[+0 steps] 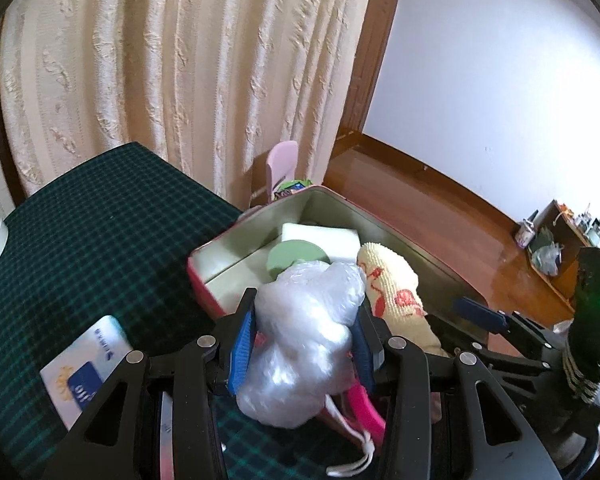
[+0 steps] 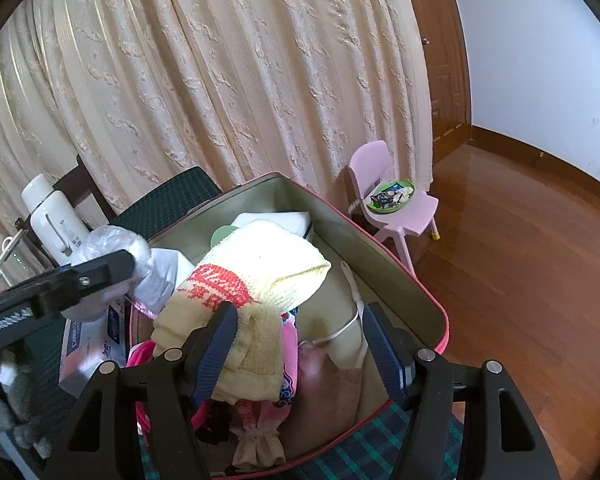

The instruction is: Organize soft objects

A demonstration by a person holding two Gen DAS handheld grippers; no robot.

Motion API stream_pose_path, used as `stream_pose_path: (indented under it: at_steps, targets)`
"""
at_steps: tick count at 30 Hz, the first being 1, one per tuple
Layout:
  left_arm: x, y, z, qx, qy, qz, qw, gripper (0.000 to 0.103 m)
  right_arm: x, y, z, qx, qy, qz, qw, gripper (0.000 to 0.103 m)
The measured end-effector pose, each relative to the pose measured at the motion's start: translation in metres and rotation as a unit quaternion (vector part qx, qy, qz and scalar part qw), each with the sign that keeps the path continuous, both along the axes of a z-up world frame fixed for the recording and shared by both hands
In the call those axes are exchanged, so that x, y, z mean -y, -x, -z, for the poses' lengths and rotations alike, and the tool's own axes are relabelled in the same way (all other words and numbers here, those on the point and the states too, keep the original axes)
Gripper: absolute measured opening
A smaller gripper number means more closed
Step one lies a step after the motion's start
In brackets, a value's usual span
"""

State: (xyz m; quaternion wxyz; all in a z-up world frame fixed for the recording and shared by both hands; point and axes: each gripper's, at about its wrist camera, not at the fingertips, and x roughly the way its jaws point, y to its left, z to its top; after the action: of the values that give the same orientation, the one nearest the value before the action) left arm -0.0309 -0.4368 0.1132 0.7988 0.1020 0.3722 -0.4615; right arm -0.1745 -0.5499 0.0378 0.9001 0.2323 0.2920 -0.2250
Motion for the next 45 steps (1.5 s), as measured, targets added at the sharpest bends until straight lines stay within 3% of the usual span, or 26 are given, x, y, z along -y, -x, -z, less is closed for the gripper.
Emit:
stream_pose_path:
  at_steps: [8, 10, 12, 16, 18, 26, 35, 37, 39, 42, 44, 45]
  targets:
    - [0.019, -0.006, 0.018, 0.000, -0.014, -0.002, 0.9999, 0.043, 0.000, 0.001, 0.001, 0.003, 0.004, -0.003, 1.000, 0.068]
    - [0.020, -0.009, 0.019, -0.002, -0.011, 0.000, 0.9999, 0.048, 0.000, 0.002, 0.000, 0.004, 0.007, -0.004, 1.000, 0.068]
    - [0.021, -0.013, 0.019, -0.011, -0.008, 0.001, 0.9999, 0.064, 0.000, 0.004, -0.001, 0.009, 0.008, -0.004, 1.000, 0.068]
    - [0.019, -0.018, 0.016, -0.023, 0.002, 0.005, 0.9997, 0.067, -0.002, 0.011, -0.005, 0.020, 0.013, -0.002, 1.000, 0.068]
    - [0.016, -0.019, 0.011, -0.030, 0.012, 0.007, 0.9995, 0.073, -0.004, 0.013, -0.007, 0.024, 0.018, -0.002, 1.000, 0.068]
    - [-0.009, -0.028, -0.018, -0.026, 0.051, -0.020, 0.9982, 0.074, -0.011, 0.017, -0.019, 0.042, 0.039, -0.005, 0.998, 0.068]
    - [-0.037, -0.030, -0.021, 0.002, 0.021, -0.068, 0.9974, 0.074, -0.025, 0.010, -0.028, 0.049, 0.060, -0.024, 0.997, 0.069]
    - [-0.043, -0.027, -0.021, 0.008, 0.016, -0.074, 0.9971, 0.075, -0.027, 0.009, -0.029, 0.049, 0.057, -0.030, 0.997, 0.070]
    - [-0.047, -0.022, -0.020, 0.014, 0.012, -0.076, 0.9969, 0.085, -0.030, 0.011, -0.030, 0.045, 0.061, -0.031, 0.997, 0.071]
    - [-0.050, -0.015, -0.020, 0.022, 0.014, -0.079, 0.9965, 0.090, -0.030, 0.018, -0.028, 0.040, 0.060, -0.026, 0.997, 0.073]
    - [-0.051, -0.007, -0.022, 0.037, 0.011, -0.084, 0.9957, 0.093, -0.030, 0.024, -0.028, 0.040, 0.057, -0.023, 0.997, 0.086]
    - [-0.052, -0.003, -0.023, 0.046, 0.009, -0.087, 0.9951, 0.094, -0.031, 0.028, -0.027, 0.039, 0.056, -0.021, 0.997, 0.088]
